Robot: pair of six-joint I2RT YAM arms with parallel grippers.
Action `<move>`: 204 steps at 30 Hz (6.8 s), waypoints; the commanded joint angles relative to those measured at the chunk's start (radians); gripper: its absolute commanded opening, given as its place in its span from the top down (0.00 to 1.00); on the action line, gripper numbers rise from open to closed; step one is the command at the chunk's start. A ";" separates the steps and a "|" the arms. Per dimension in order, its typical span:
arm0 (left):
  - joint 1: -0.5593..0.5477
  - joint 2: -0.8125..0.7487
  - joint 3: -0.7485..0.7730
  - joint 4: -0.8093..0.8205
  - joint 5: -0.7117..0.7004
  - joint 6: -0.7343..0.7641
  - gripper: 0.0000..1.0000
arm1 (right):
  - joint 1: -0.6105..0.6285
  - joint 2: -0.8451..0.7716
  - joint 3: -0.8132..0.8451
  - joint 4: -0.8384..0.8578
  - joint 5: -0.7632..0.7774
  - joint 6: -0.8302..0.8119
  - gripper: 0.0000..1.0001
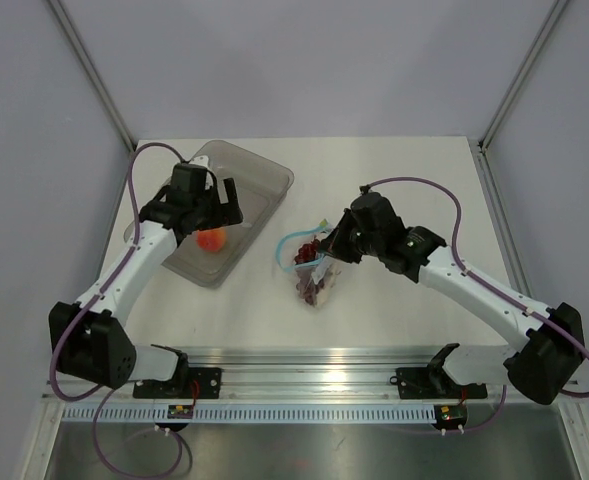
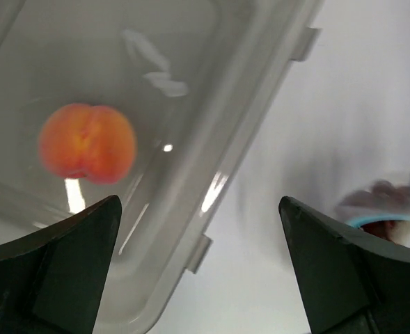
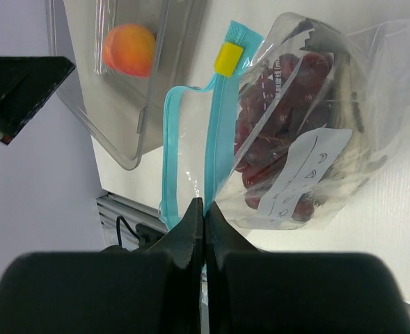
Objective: Place the food in the zip-top bag and seal the zipper
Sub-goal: Pick up the fake fruit from the bin, then place the fake fruit in the zipper food storage bag.
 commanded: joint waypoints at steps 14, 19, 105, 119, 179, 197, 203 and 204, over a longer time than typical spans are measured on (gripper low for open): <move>0.053 0.299 0.066 -0.004 -0.429 -0.173 0.01 | 0.013 -0.049 -0.009 0.050 0.014 0.012 1.00; 0.067 0.369 0.067 0.017 -0.392 -0.180 0.01 | 0.013 -0.046 -0.009 0.053 0.011 0.014 1.00; 0.029 0.057 -0.138 0.142 0.699 -0.164 0.50 | 0.031 0.194 0.132 0.441 -0.377 -0.181 1.00; 0.013 0.072 -0.085 0.091 0.699 -0.123 0.07 | 0.031 0.152 0.109 0.439 -0.364 -0.186 1.00; 0.165 0.093 0.386 -0.236 0.397 -0.003 0.01 | 0.030 0.450 0.158 1.194 -0.479 -0.011 1.00; 0.222 0.011 0.331 -0.180 0.380 -0.031 0.01 | 0.030 0.448 0.144 1.223 -0.499 -0.006 1.00; 0.272 -0.026 0.253 -0.130 0.375 -0.071 0.08 | 0.028 0.444 0.137 1.234 -0.505 -0.006 1.00; 0.273 -0.029 0.245 -0.125 0.372 -0.078 0.09 | 0.028 0.444 0.135 1.234 -0.508 -0.006 1.00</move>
